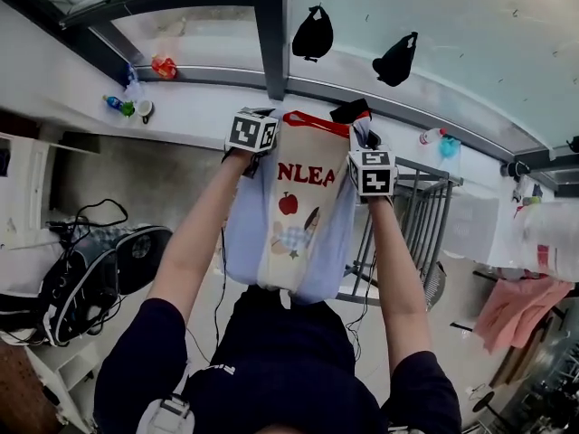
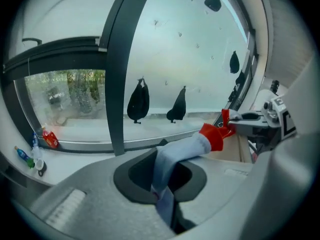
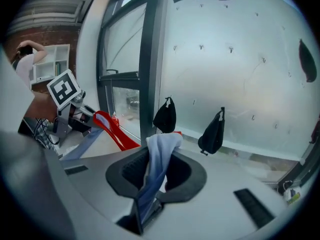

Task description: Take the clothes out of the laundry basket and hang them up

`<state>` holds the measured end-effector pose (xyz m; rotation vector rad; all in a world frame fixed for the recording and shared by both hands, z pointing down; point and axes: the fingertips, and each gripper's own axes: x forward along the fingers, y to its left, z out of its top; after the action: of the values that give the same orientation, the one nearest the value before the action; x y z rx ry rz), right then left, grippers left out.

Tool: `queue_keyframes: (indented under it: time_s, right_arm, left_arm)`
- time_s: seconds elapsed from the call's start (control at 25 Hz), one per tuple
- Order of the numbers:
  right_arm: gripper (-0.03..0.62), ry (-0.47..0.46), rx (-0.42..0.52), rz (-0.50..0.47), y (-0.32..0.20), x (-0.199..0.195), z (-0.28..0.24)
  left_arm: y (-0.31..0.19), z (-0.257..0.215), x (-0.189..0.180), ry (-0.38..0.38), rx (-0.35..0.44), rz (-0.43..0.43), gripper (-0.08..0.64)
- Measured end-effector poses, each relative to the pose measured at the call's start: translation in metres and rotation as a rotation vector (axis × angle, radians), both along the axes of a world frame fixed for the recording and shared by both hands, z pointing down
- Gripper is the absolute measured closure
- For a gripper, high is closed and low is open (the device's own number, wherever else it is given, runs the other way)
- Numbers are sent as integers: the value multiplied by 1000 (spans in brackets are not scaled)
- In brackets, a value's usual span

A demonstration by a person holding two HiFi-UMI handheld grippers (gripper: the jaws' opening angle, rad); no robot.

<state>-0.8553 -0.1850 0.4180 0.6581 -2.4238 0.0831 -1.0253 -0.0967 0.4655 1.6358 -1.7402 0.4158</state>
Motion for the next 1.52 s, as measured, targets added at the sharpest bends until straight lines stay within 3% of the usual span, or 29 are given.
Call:
queue_keyframes:
  time_s: [0.12, 0.24, 0.4, 0.6, 0.72, 0.92, 1.2, 1.52]
  right_arm:
    - [467, 44, -71, 18, -5, -3, 37]
    - [377, 73, -135, 42, -10, -2, 65]
    - [350, 120, -147, 52, -6, 8, 87]
    - [250, 41, -279, 113, -13, 21, 85]
    - [241, 18, -268, 119, -17, 28, 71]
    - [241, 10, -251, 119, -8, 35, 64]
    - [241, -12, -184, 56, 21, 55, 38]
    - [241, -102, -153, 12, 60, 89, -8]
  left_arm:
    - [2, 39, 0, 12, -109, 40, 529]
    - [6, 67, 0, 32, -173, 65, 423]
    - [18, 84, 2, 24, -202, 92, 331]
    - [37, 94, 12, 127, -243, 123, 296]
    - [51, 96, 15, 143, -258, 147, 277]
    - [59, 91, 20, 156, -215, 105, 268]
    - [74, 43, 28, 90, -67, -19, 267]
    - [113, -15, 74, 62, 61, -127, 258]
